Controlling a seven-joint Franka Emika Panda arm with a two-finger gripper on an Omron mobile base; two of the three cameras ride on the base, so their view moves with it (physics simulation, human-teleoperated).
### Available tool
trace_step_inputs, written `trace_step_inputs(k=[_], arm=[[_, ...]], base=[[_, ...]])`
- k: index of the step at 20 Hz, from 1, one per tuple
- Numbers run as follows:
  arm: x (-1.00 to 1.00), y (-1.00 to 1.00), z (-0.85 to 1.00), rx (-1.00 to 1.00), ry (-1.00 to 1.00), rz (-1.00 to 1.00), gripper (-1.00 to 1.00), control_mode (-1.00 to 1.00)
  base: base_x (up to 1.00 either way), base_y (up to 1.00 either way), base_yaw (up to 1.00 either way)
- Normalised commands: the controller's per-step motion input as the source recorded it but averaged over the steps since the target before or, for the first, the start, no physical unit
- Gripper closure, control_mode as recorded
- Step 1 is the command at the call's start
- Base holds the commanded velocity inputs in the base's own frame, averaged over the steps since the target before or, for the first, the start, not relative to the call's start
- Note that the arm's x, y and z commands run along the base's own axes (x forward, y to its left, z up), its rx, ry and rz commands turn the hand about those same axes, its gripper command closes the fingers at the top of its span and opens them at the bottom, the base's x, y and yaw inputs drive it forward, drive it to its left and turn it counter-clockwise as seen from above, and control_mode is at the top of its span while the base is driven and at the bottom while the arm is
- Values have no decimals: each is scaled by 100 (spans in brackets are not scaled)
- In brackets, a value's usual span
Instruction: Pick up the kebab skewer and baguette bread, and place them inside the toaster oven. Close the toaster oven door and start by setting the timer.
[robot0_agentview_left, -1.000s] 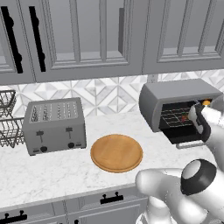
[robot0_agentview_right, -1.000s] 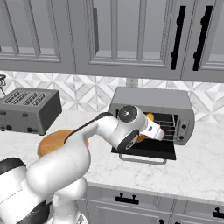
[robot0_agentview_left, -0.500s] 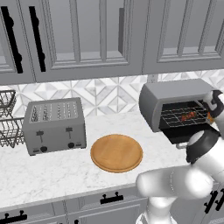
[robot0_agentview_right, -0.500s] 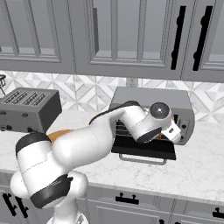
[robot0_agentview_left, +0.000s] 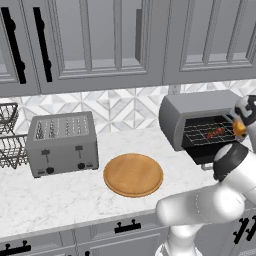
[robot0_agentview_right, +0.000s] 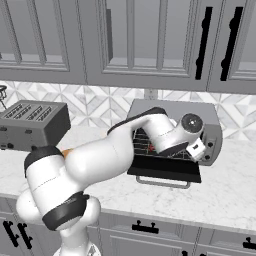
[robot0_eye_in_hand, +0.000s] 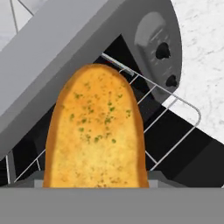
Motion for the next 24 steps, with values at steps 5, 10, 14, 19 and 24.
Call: trace_step_inputs(k=[5,10,14,19,24], arm=[[11,25,-32,10,-4,-8,100,-100],[53,0,-11,11,0,-7,100,-100],[30,-9,-28,12,0,-3,100,-100],[17,-25,-18,12,0,0,100,-100],[34,-21,-7,8,0,0,100,-100]], base=[[0,0,0],[0,0,0],[0,0,0],[0,0,0],[0,0,0]])
